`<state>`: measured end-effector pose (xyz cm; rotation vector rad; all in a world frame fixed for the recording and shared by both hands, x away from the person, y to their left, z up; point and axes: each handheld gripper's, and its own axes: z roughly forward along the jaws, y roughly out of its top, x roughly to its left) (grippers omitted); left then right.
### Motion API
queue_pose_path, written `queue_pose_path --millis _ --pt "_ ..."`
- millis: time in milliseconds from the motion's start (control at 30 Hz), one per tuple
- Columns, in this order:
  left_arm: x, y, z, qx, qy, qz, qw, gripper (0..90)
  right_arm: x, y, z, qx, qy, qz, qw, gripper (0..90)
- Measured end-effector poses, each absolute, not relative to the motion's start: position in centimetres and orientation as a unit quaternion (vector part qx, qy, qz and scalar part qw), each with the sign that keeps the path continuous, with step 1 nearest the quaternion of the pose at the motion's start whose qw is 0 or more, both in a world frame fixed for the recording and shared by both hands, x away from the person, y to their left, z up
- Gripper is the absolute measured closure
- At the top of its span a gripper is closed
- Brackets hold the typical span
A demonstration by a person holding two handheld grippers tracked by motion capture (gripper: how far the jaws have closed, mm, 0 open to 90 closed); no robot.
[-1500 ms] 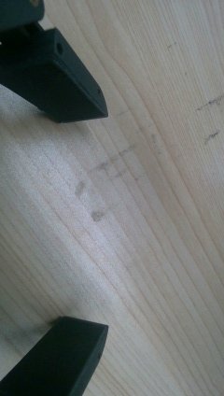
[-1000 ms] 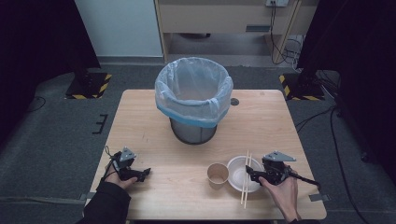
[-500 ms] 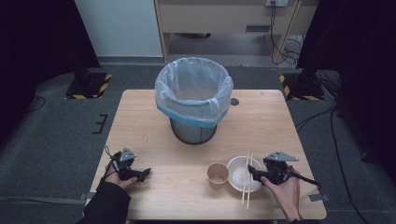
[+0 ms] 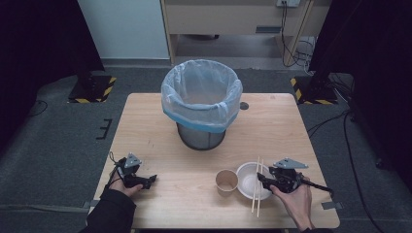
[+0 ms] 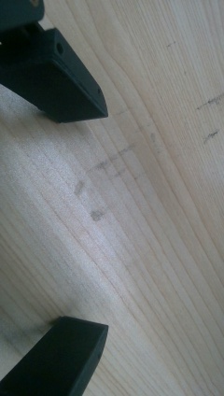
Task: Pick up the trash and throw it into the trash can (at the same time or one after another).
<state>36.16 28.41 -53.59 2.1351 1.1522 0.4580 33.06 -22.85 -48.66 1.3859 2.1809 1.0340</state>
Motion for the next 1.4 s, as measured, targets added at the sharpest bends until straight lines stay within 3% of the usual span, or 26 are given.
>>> queue_pose_path --millis 367,1400 --pt "36.18 28.42 -53.58 0.817 0.440 0.175 0.330 0.0 32.84 -22.90 -48.43 0.488 0.771 0.371 0.171 54.7" --pt "36.18 28.42 -53.58 0.817 0.440 0.175 0.330 0.0 33.01 -22.25 -49.16 0.484 0.792 0.338 0.154 63.4"
